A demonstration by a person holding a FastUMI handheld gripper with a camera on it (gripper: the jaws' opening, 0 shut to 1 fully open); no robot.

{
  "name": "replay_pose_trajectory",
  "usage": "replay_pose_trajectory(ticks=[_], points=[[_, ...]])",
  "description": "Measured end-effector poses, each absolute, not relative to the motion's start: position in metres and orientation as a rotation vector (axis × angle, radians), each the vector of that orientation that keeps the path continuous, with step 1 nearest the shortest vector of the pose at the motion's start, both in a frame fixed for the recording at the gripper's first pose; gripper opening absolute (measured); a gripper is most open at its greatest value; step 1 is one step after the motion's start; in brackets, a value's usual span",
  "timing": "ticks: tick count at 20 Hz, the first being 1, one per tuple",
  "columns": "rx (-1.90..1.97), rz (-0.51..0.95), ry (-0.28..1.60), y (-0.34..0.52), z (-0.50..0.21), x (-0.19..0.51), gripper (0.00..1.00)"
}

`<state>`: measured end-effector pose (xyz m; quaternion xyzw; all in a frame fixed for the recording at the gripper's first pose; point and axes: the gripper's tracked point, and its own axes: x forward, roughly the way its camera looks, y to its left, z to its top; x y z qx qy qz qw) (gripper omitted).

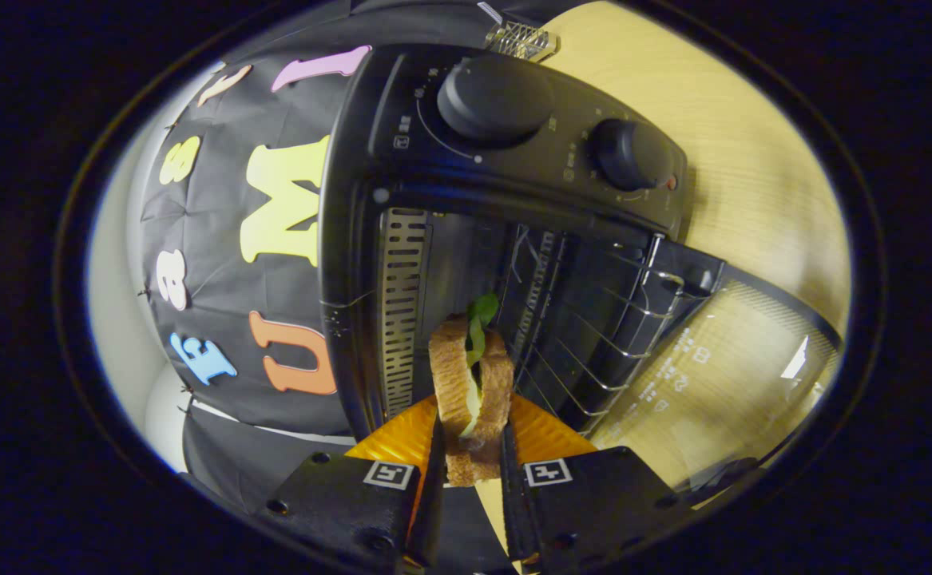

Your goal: Open the toaster oven, put the food inside, and close the toaster oven door.

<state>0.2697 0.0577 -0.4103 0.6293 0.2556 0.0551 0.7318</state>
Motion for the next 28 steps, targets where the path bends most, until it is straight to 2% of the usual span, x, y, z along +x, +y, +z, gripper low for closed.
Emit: replay_pose_trajectory(ticks=[3, 6, 7, 10, 14, 22, 28], points=[[1.338, 0.079, 0.570, 0.062, -0.419, 0.276, 0.42], [1.264, 0.002, 0.596, 0.057, -0.427, 0.275, 0.55], [1.239, -0.010, 0.599, 0.055, -0.426, 0.275, 0.56], [1.085, 0.012, 0.675, 0.063, -0.420, 0.262, 0.80], [0.928, 0.031, 0.772, 0.069, -0.415, 0.237, 0.97], [0.640, 0.122, 0.837, 0.066, -0.372, 0.145, 0.99], [0.316, 0.160, 0.852, 0.049, -0.367, 0.086, 1.00]])
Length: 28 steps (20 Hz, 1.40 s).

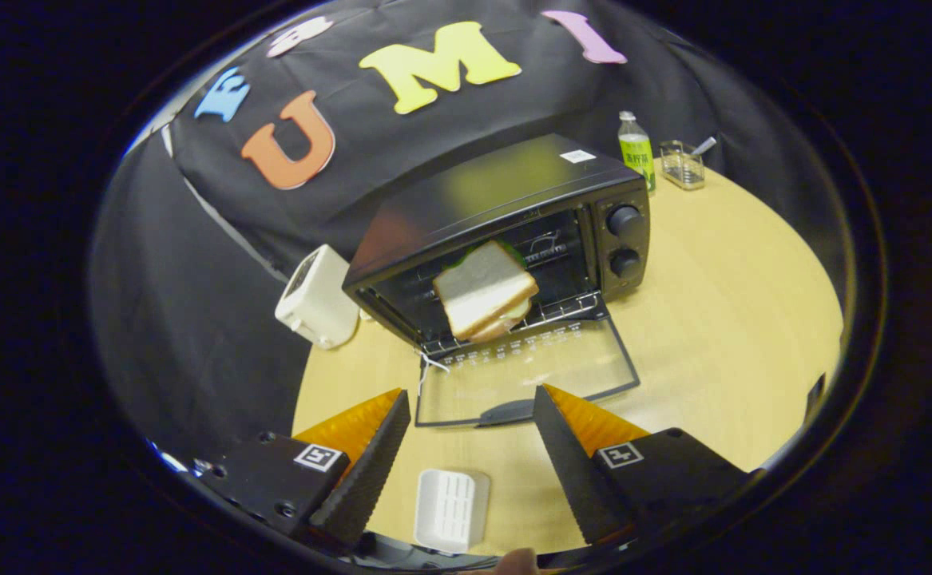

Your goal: Open the toaster oven, put the food inside, and close the toaster oven door.

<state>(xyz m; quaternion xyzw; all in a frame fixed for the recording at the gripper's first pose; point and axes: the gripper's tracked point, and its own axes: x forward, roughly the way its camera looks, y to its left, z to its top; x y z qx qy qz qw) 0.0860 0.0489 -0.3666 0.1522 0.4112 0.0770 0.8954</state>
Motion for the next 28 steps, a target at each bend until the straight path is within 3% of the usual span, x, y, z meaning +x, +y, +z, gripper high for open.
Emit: replay_pose_trajectory(ticks=[7, 16, 28], points=[[0.129, 0.141, 0.979, 0.023, -0.428, 0.043, 1.00], [-0.014, 0.143, 1.062, 0.011, -0.503, 0.053, 1.00], [-0.050, 0.126, 1.009, 0.028, -0.516, 0.094, 1.00]])
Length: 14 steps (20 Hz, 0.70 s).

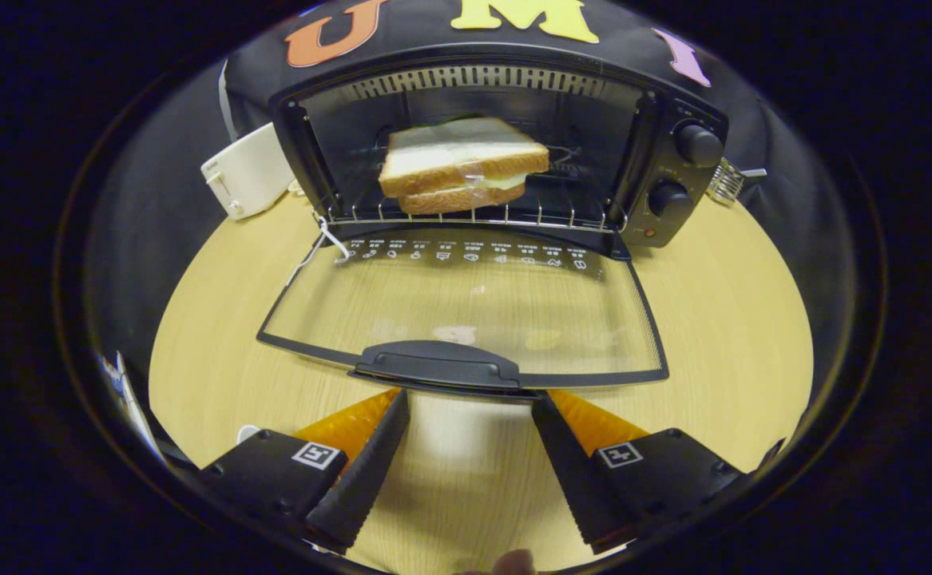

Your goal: Open the toaster oven, put the food inside, and close the toaster oven door.

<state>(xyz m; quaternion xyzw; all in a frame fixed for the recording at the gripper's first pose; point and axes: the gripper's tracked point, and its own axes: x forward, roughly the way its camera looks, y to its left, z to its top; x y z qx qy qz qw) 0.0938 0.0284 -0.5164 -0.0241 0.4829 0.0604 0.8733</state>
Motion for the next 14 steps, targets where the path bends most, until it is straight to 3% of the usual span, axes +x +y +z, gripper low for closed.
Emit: replay_pose_trajectory(ticks=[14], points=[[0.037, 0.125, 0.793, 0.038, -0.425, 0.105, 1.00]])
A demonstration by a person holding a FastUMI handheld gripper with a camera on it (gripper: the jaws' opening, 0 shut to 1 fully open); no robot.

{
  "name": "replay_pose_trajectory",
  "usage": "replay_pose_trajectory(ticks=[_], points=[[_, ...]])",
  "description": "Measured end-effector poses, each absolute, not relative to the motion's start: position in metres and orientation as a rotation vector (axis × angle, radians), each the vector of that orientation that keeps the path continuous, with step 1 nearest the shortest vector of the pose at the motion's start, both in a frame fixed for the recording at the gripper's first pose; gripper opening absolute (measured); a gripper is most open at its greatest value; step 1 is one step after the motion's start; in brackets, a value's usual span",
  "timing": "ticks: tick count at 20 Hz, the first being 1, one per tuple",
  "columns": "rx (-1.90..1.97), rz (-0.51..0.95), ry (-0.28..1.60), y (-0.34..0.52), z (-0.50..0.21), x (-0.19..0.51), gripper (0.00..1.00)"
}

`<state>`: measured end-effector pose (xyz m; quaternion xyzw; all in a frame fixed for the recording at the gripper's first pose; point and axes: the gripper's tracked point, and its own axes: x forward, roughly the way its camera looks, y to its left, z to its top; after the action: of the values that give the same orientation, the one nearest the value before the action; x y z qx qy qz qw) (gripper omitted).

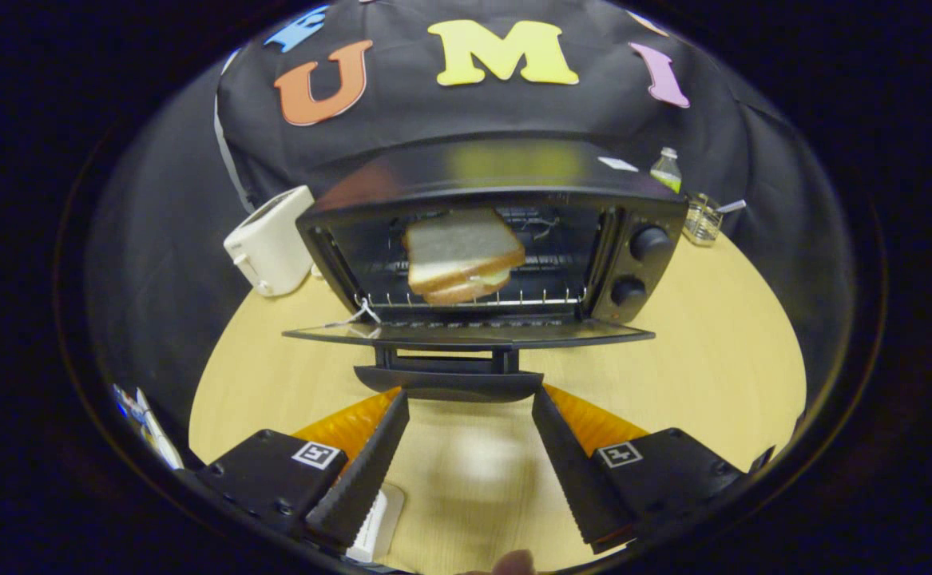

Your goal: Open the toaster oven, put the food inside, and close the toaster oven door.

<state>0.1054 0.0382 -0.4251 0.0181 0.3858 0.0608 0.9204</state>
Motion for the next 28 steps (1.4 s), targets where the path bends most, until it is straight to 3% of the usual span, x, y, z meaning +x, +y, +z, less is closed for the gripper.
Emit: replay_pose_trajectory(ticks=[11, 20, 28], points=[[0.062, 0.074, 0.563, 0.039, -0.300, 0.125, 1.00], [0.058, 0.068, 0.323, 0.034, -0.167, 0.041, 1.00], [0.056, 0.056, 0.231, 0.045, -0.130, -0.043, 1.00]])
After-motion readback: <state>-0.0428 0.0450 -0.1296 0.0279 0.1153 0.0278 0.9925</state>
